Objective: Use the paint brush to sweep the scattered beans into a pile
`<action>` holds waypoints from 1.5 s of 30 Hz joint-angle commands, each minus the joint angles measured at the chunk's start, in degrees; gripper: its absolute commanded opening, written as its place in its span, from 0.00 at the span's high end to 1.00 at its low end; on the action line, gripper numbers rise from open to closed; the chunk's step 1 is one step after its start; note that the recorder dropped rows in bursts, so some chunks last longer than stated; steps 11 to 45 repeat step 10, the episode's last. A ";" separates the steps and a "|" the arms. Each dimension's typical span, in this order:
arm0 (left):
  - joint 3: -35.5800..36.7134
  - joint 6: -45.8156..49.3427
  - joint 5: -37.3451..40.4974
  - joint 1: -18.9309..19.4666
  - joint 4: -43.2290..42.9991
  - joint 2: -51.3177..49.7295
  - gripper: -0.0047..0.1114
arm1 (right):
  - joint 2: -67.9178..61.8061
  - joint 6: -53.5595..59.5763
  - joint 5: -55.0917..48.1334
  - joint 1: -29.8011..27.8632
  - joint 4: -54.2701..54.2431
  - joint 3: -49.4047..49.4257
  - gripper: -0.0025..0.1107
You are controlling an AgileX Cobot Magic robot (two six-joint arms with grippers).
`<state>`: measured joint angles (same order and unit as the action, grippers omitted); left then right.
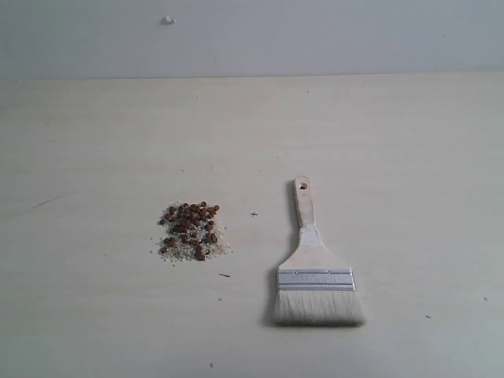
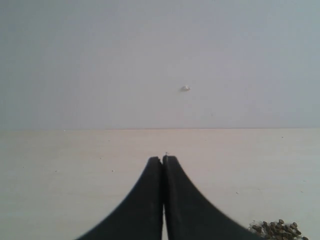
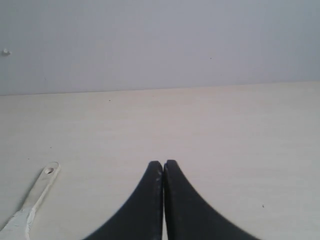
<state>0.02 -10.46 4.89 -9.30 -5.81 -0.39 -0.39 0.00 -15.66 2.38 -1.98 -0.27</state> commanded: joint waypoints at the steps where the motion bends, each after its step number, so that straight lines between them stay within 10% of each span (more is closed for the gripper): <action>1: -0.02 -0.21 -0.35 0.19 0.44 0.39 0.96 | 0.39 -0.30 -0.05 -0.32 0.40 0.27 0.98; 45: -0.02 -0.21 -0.35 0.19 0.44 0.39 0.96 | 0.39 0.00 -0.05 -0.32 0.28 0.27 0.98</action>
